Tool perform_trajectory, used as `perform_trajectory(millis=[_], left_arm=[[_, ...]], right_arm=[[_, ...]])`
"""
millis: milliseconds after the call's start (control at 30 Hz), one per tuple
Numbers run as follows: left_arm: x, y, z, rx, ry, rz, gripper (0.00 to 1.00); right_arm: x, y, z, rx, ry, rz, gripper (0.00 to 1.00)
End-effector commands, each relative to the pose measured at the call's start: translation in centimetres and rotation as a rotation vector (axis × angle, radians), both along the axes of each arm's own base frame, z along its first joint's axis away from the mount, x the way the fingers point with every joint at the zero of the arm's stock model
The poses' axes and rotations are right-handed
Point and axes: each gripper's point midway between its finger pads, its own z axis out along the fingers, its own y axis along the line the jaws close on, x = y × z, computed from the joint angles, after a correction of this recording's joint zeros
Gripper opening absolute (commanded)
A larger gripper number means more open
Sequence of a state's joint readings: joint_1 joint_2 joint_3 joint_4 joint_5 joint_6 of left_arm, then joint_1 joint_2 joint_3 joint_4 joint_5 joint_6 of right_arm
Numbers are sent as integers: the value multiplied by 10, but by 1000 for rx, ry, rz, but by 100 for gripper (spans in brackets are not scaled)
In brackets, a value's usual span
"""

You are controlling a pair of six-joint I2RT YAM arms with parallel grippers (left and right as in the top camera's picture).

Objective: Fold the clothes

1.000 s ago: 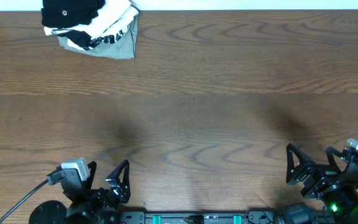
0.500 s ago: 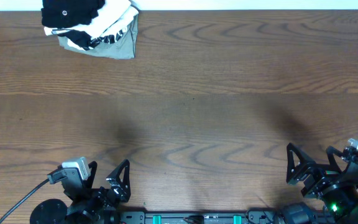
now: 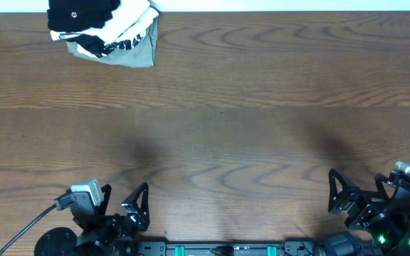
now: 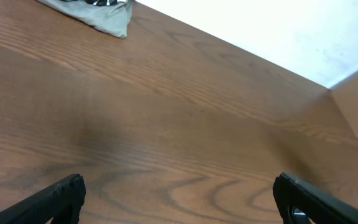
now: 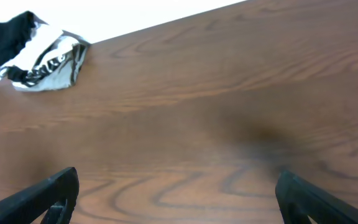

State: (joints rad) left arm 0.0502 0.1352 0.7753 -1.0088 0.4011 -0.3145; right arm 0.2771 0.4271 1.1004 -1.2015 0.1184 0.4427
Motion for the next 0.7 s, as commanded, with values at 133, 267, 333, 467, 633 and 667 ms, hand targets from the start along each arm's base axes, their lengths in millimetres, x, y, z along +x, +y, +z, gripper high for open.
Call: perform_trajectory(millis=[133, 267, 333, 467, 633, 667], left_arm=[[0, -1, 0, -4, -2, -6, 98], [0, -1, 0, -4, -2, -6, 98], [0, -1, 0, -4, -2, -6, 98], [0, -1, 0, -4, -2, -6, 98], [0, -1, 0, -4, -2, -6, 98], [0, -1, 0, -4, -2, -6, 98]], right_arm=[[1, -18, 2, -61, -17, -83, 99], [4, -28, -9, -95, 7, -142, 99], [5, -35, -16, -99, 14, -185, 99], [3, -50, -33, -92, -2, -293, 99], [5, -57, -46, -78, -85, -338, 99], [7, -55, -47, -76, -112, -328, 99]])
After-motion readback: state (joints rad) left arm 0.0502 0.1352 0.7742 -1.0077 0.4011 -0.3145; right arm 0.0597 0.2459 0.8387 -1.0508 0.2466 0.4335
